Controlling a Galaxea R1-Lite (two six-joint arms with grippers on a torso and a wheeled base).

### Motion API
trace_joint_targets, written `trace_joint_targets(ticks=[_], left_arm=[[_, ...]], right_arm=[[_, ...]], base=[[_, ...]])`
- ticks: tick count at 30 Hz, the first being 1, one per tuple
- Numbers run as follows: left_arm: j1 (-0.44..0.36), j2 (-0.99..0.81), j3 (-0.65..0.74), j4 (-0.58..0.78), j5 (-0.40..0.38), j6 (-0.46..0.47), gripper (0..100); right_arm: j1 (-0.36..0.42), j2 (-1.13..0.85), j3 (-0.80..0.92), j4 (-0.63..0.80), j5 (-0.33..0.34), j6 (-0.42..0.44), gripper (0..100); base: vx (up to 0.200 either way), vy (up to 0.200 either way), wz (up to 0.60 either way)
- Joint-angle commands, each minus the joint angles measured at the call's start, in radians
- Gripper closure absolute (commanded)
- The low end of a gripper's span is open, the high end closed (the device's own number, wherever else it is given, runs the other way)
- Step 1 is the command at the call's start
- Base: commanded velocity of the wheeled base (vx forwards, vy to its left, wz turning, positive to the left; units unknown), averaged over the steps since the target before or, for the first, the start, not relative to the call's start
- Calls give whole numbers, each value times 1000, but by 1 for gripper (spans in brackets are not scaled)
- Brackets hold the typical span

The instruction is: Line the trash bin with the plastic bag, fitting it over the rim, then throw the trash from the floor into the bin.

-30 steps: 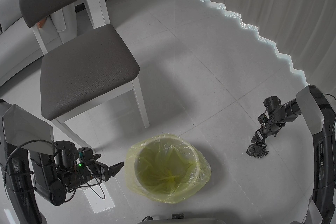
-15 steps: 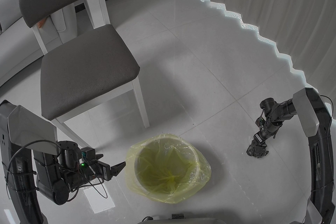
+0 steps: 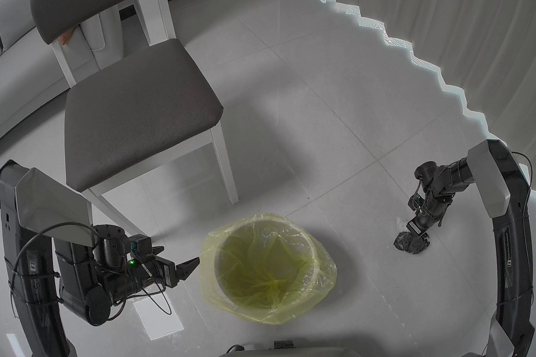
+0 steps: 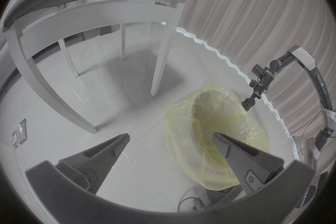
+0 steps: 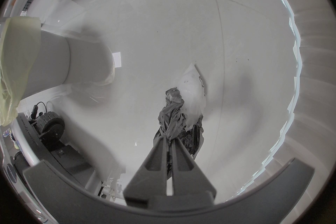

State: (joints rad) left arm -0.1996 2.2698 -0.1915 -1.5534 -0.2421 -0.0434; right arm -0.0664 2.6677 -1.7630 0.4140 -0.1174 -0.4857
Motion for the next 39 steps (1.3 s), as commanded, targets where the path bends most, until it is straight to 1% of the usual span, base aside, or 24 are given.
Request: trace_joint_targets(ticks=[1, 5, 7, 8, 9, 12, 17, 18, 19, 21, 22, 23, 24, 25, 26, 28, 30, 31, 32, 33, 35, 36, 37, 39], left_arm=[[0, -6, 10, -17, 0, -12, 0], [0, -24, 15, -17, 0, -23, 0], [-4, -42, 14, -17, 0, -52, 0], [-4, -42, 14, -17, 0, -52, 0], [-8, -56, 15, -17, 0, -79, 0], [-8, -69, 26, -17, 0, -93, 0], [0, -170, 67, -17, -5, -104, 0], [0, -174, 67, -17, -5, -105, 0], [0, -204, 67, -17, -3, -121, 0], [-1, -234, 69, -17, -2, -139, 0], [-1, -234, 69, -17, -2, -139, 0], [-8, -257, 78, -17, 0, -148, 0], [-9, -266, 92, -17, 1, -148, 0], [-9, -268, 93, -17, 1, -148, 0], [-18, -291, 116, -17, 6, -150, 0], [-24, -311, 132, -17, 18, -153, 0], [-24, -311, 132, -17, 18, -153, 0], [-24, -334, 136, -17, 46, -154, 0], [-24, -334, 136, -17, 46, -154, 0], [-24, -349, 145, -17, 57, -158, 0], [-27, -371, 159, -17, 64, -174, 0], [-27, -371, 159, -17, 64, -174, 0], [-32, -395, 170, -17, 67, -188, 0], [-32, -421, 178, -17, 70, -197, 0]], right_arm=[[-1, -51, 45, 2, 5, 1, 100], [0, -169, 154, 0, 10, -1, 100], [2, -269, 260, -9, 16, -1, 100], [2, -269, 260, -9, 16, -1, 100], [8, -339, 329, -15, 19, -4, 100], [19, -437, 404, -29, 32, -5, 100], [115, -815, 566, -32, 74, -33, 100], [125, -835, 573, -32, 78, -33, 100], [171, -933, 591, -32, 85, -34, 100], [227, -1022, 594, -24, 87, -30, 100], [227, -1022, 594, -24, 87, -30, 100], [289, -1083, 596, -24, 87, -28, 100], [323, -1105, 597, -29, 85, -28, 100], [327, -1108, 597, -29, 85, -27, 100], [404, -1134, 608, -35, 84, -24, 100], [481, -1144, 617, -43, 81, -16, 100], [481, -1144, 617, -43, 81, -16, 100], [588, -1141, 651, -118, 78, 10, 100], [588, -1141, 651, -118, 78, 10, 100], [651, -1129, 671, -202, 76, 32, 100], [697, -1101, 683, -293, 76, 49, 100], [697, -1101, 683, -293, 76, 49, 100], [740, -1055, 692, -368, 76, 65, 100], [783, -1005, 703, -448, 78, 84, 100]], base=[[0, 0, 0], [0, 0, 0], [0, 0, 0], [0, 0, 0], [0, 0, 0], [0, 0, 0], [0, 0, 0], [0, 0, 0], [0, 0, 0], [0, 0, 0], [0, 0, 0], [0, 0, 0], [0, 0, 0], [0, 0, 0], [0, 0, 0], [0, 0, 0], [0, 0, 0], [0, 0, 0], [0, 0, 0], [0, 0, 0], [0, 0, 0], [0, 0, 0], [0, 0, 0], [0, 0, 0]])
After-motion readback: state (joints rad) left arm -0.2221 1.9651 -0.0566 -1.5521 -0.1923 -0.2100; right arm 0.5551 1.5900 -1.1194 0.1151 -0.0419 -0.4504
